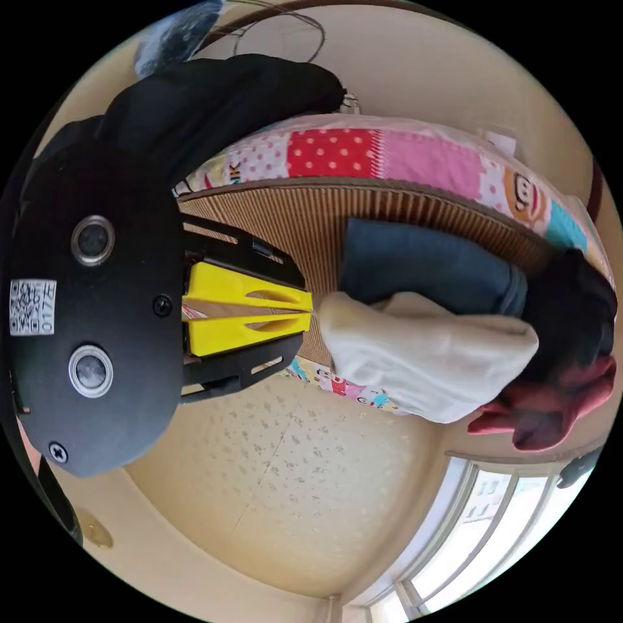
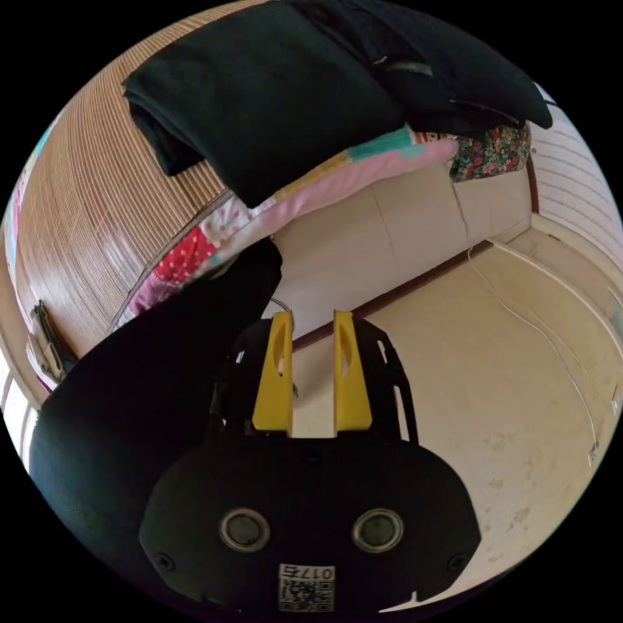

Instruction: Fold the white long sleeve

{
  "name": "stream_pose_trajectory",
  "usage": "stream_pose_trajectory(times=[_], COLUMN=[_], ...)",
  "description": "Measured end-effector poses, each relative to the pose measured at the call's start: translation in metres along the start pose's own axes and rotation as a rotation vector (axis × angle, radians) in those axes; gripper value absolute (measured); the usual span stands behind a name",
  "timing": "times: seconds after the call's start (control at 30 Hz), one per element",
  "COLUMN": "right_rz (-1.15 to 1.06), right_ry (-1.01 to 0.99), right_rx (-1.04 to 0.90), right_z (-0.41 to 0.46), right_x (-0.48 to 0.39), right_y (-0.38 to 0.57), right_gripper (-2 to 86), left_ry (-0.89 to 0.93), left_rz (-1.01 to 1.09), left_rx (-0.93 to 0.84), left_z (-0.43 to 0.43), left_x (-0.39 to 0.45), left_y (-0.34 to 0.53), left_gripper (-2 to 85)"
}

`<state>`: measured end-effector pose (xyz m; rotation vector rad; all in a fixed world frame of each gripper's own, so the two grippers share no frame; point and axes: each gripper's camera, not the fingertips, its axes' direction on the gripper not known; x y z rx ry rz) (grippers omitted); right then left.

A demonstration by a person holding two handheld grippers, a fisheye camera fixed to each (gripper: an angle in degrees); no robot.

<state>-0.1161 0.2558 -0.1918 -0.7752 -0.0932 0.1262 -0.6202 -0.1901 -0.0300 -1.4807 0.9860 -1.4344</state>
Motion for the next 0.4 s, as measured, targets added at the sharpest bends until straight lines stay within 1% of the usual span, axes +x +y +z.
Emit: stream_pose_trajectory(times=[0.07,0.13,0.2,0.27,0.33,0.4], right_rz=[0.053,0.111,0.138,0.163,0.174,0.172], right_ry=[-0.095,-0.214,-0.261,-0.279,-0.292,-0.291], right_rx=[0.055,0.179,0.301,0.398,0.517,0.558], right_z=[-0.015,-0.044,-0.074,-0.105,-0.148,-0.176], right_x=[0.031,0.076,0.111,0.147,0.193,0.224], right_y=[-0.017,-0.034,-0.046,-0.062,-0.09,-0.115], right_gripper=[10.1,10.5,10.8,11.0,11.6,12.2], left_ry=[-0.005,-0.031,-0.044,0.031,0.105,0.137], left_rz=[-0.031,-0.059,-0.12,-0.205,-0.246,-0.249], left_rx=[0.025,0.024,0.052,0.178,0.261,0.296], left_z=[0.005,0.011,0.01,-0.001,-0.008,-0.01], left_x=[-0.026,-0.046,-0.068,-0.091,-0.1,-0.102], left_y=[0.021,0.035,0.045,0.053,0.053,0.045], left_gripper=[-0.9,-1.0,-1.0,-1.0,-1.0,-1.0])
